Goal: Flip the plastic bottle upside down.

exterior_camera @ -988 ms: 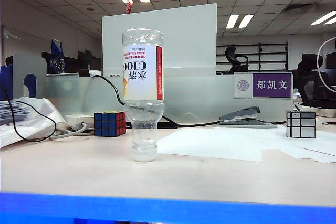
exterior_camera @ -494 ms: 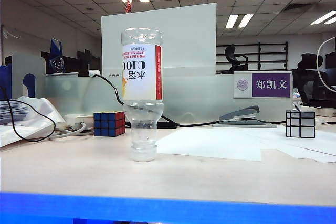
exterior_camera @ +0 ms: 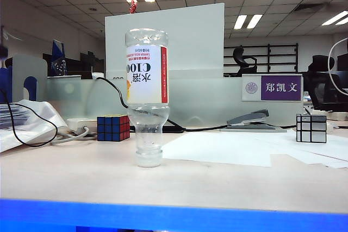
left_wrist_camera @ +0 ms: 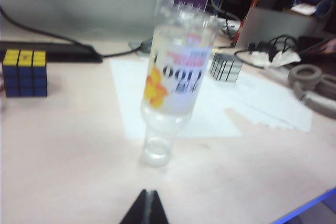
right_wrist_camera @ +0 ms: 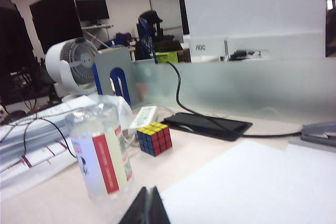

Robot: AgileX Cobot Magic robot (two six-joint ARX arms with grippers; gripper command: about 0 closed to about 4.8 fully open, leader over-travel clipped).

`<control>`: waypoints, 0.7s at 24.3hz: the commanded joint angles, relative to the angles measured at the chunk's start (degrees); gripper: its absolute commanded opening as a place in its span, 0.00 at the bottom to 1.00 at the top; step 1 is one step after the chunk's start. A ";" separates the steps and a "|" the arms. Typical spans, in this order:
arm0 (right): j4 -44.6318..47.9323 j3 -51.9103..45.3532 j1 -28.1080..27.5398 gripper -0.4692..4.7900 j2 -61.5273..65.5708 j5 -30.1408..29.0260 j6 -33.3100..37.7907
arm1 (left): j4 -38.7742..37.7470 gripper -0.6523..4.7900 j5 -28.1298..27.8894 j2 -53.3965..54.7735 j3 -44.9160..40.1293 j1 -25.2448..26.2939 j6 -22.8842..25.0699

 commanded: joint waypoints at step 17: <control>-0.92 -1.97 -0.04 0.08 -0.02 5.53 -1.92 | 1.11 0.11 -3.15 -0.09 -0.92 0.00 3.91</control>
